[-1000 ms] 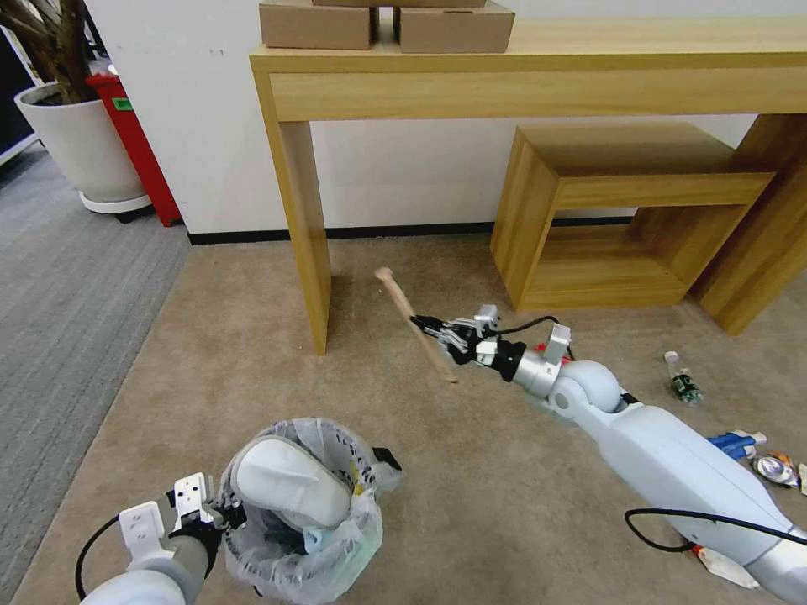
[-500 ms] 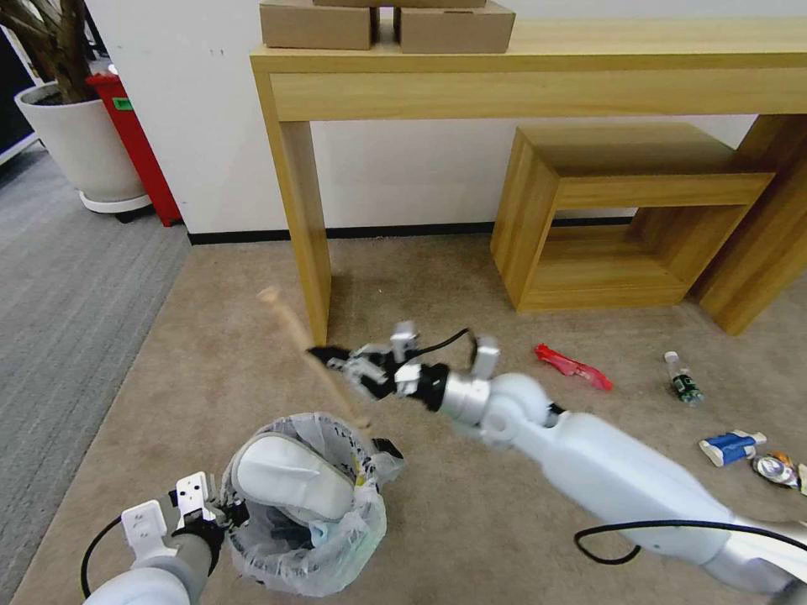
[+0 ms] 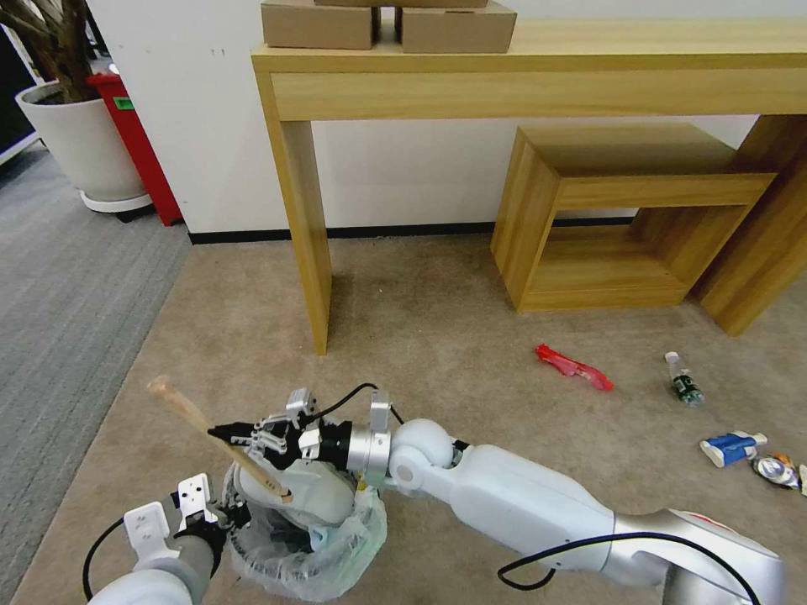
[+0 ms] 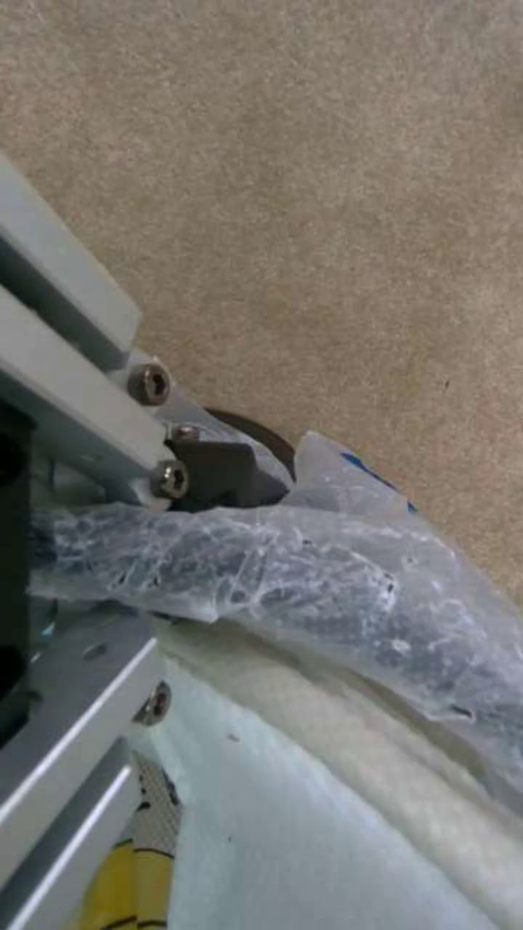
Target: Pick up the trash bin and place the garbage on the floor into it.
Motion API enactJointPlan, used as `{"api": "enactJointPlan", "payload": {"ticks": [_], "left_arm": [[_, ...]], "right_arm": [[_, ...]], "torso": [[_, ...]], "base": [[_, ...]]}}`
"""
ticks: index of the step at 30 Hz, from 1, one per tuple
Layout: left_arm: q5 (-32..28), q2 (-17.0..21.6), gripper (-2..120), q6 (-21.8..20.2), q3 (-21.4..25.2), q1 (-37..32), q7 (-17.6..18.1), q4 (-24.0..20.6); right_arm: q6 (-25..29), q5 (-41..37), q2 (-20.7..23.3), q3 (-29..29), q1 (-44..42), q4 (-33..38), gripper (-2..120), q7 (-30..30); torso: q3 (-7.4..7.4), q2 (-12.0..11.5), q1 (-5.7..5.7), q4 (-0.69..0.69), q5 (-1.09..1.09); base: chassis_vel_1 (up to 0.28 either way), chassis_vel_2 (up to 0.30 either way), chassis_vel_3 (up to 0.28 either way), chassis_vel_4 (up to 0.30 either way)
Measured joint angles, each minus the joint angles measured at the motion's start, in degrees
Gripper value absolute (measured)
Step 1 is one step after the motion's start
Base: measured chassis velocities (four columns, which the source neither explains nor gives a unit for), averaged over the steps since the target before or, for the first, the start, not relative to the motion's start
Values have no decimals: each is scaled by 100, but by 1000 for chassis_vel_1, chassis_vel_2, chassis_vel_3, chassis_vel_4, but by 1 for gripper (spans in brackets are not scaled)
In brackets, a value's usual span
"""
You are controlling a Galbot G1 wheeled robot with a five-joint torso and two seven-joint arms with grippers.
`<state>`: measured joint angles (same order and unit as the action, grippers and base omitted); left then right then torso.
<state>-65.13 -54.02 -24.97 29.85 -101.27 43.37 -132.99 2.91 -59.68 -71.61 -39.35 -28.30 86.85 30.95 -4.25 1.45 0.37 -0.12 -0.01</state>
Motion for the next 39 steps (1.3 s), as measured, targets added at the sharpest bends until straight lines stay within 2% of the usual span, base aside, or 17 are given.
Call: {"api": "enactJointPlan", "payload": {"ticks": [9, 18, 25, 27, 29, 38, 39], "left_arm": [[8, 34, 0, -2, 15, -25, 8, -39], [-148, 160, 0, 9, 225, -51, 68, -164], [-84, 60, 0, 11, 207, -87, 72, -173], [-44, 14, 0, 11, 187, -100, 71, -175], [-44, -5, 0, 11, 185, -85, 77, -176], [-120, 120, 0, 29, 264, -57, 121, -189], [-120, 128, 0, 32, 264, -59, 126, -186]], "right_arm": [[-2, 32, 170, 4, 13, 0, 0, 25], [6, 132, 314, -86, -2, 65, 0, 30], [22, 134, 281, -138, 35, 93, 0, 27], [73, 193, 281, -151, 46, 63, 0, 184], [293, 375, 323, -191, 76, -60, 0, 607], [475, 516, 435, -240, 115, -187, 0, 1148], [517, 517, 424, -253, 132, -233, 5, 1237]], "torso": [[0, 0, 0, -1, 1], [0, 0, 0, -1, 1], [0, 0, 0, 0, 1], [0, 0, 0, 0, 1], [0, 0, 1, 0, 1], [0, 0, 0, -1, 1], [0, -1, 0, -1, 1]], "base": [[0, 0, 0, 0], [0, 0, 0, 0], [0, 0, 0, 0], [0, 0, 0, 0], [0, 0, 0, 0], [0, 0, 0, 0], [0, 0, 0, 0]]}}
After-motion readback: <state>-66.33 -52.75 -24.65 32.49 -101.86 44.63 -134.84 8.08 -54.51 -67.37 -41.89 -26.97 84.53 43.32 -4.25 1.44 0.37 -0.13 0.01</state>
